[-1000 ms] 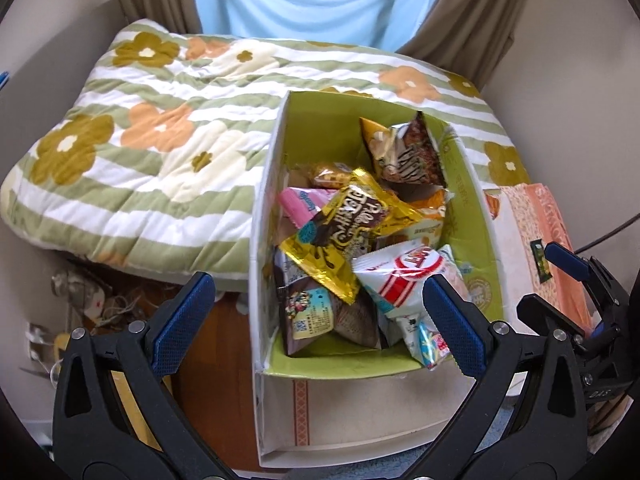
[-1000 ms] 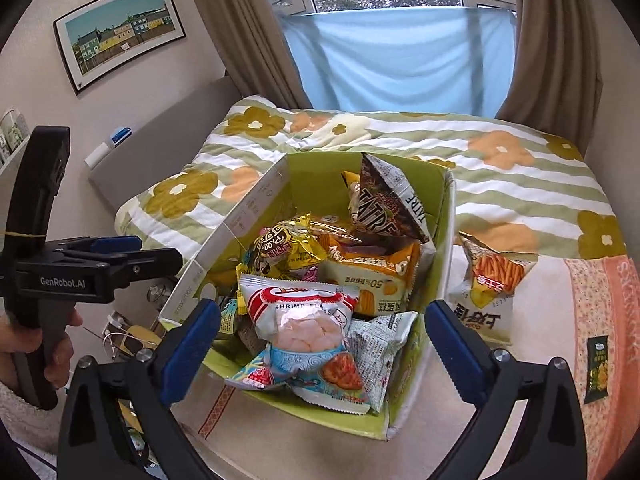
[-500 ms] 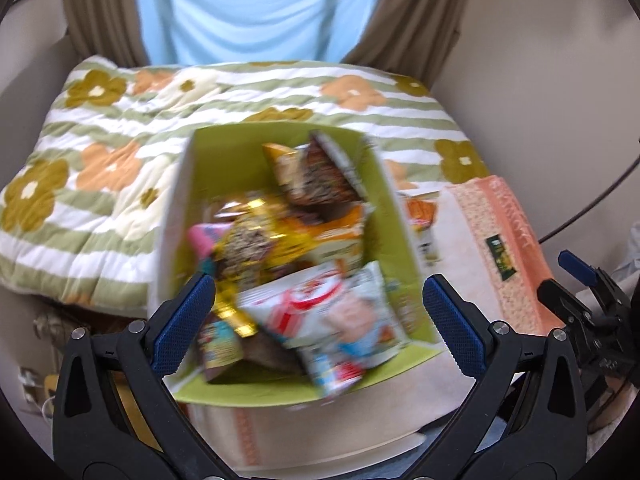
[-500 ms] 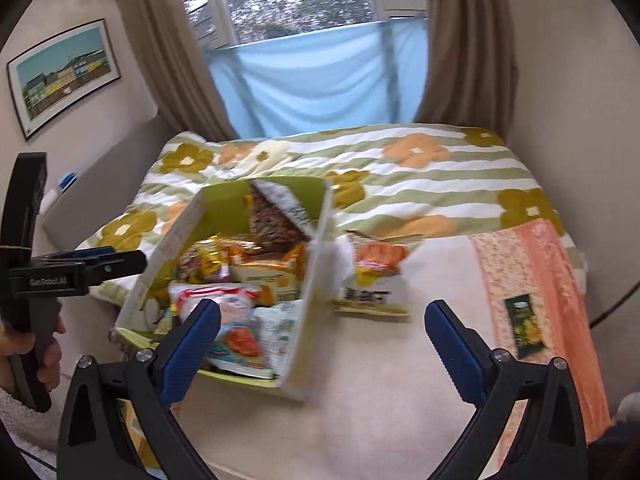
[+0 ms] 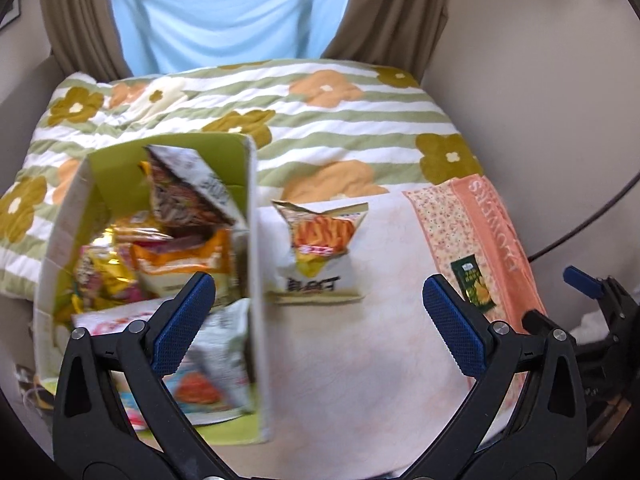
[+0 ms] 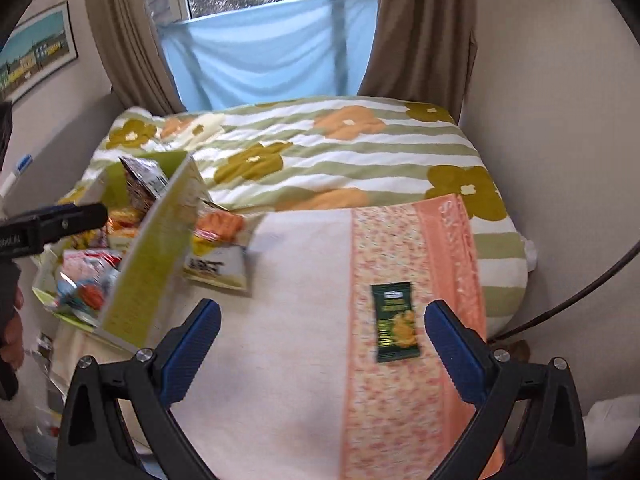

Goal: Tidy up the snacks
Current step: 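Move the left tool to the orange fries bag while the right tool approaches the green cracker pack, then grasp the orange fries bag with the left tool while the right tool grasps the green cracker pack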

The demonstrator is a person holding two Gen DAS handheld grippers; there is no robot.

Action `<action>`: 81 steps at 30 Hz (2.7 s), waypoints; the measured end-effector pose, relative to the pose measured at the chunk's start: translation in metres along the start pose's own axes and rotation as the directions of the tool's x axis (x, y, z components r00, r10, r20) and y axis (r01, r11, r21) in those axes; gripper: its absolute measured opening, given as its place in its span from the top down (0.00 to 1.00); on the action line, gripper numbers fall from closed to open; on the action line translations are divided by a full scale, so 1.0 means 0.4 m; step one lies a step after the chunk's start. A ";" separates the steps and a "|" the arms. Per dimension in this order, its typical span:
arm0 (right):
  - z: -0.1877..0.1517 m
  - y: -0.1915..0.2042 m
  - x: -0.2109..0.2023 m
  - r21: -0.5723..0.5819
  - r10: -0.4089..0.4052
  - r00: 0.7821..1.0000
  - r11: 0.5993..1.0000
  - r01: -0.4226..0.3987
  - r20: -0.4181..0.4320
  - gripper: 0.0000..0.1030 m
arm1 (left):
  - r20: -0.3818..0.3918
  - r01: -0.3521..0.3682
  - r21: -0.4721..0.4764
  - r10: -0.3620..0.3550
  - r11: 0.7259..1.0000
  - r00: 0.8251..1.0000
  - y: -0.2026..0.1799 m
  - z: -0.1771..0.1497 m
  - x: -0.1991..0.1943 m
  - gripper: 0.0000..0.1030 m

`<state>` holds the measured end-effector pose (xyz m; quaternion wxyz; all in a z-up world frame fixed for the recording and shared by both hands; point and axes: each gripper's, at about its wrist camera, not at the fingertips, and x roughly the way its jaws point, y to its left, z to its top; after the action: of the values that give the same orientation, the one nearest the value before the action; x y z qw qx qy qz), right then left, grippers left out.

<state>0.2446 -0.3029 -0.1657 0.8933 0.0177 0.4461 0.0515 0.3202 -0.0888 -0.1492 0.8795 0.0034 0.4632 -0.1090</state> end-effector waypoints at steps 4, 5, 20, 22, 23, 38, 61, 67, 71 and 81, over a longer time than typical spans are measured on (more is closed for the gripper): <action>-0.007 -0.072 0.045 -0.007 0.046 0.998 0.999 -0.046 -0.043 0.01 | -0.024 -0.075 -0.016 0.075 0.997 0.997 -0.077 0.004 0.086 0.00; -0.009 -0.084 0.056 -0.006 0.059 0.997 0.998 -0.060 -0.052 0.01 | -0.028 -0.091 -0.016 0.091 0.996 0.996 -0.085 0.004 0.103 0.00; -0.050 -0.154 0.230 -0.001 0.160 0.970 0.987 -0.163 -0.184 0.01 | -0.140 -0.386 0.086 0.395 0.918 0.908 -0.120 0.005 0.418 0.02; -0.056 -0.151 0.246 -0.005 0.154 0.966 0.987 -0.159 -0.209 0.01 | -0.137 -0.409 0.114 0.422 0.905 0.896 -0.124 0.011 0.437 0.02; -0.057 -0.152 0.252 -0.006 0.151 0.965 0.988 -0.156 -0.216 0.01 | -0.134 -0.416 0.125 0.431 0.901 0.892 -0.124 0.015 0.444 0.02; -0.042 -0.151 0.296 -0.002 0.132 0.961 0.991 -0.136 -0.242 0.01 | -0.212 -0.401 0.190 0.436 0.896 0.874 -0.133 0.030 0.545 0.16; -0.065 -0.166 0.378 -0.079 0.010 0.962 0.996 -0.032 -0.274 0.26 | -0.279 -0.234 0.066 0.243 0.970 0.929 -0.077 0.018 0.540 0.44; -0.065 -0.171 0.390 -0.091 -0.002 0.959 0.996 -0.025 -0.282 0.42 | -0.277 -0.211 0.048 0.216 0.976 0.936 -0.079 0.011 0.514 0.45; -0.074 -0.168 0.391 -0.132 -0.018 0.959 0.991 -0.020 -0.283 0.50 | -0.260 -0.206 0.052 0.213 0.977 0.942 -0.089 0.012 0.485 0.45; -0.073 -0.157 0.342 -0.153 0.035 0.969 0.985 -0.074 -0.243 0.60 | -0.194 -0.190 0.012 0.189 0.982 0.963 -0.091 0.024 0.358 0.45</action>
<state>0.3076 -0.3510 -0.2968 0.8298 -0.0487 0.5442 0.1137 0.3992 -0.1524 -0.2573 0.8366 0.0554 0.5445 -0.0221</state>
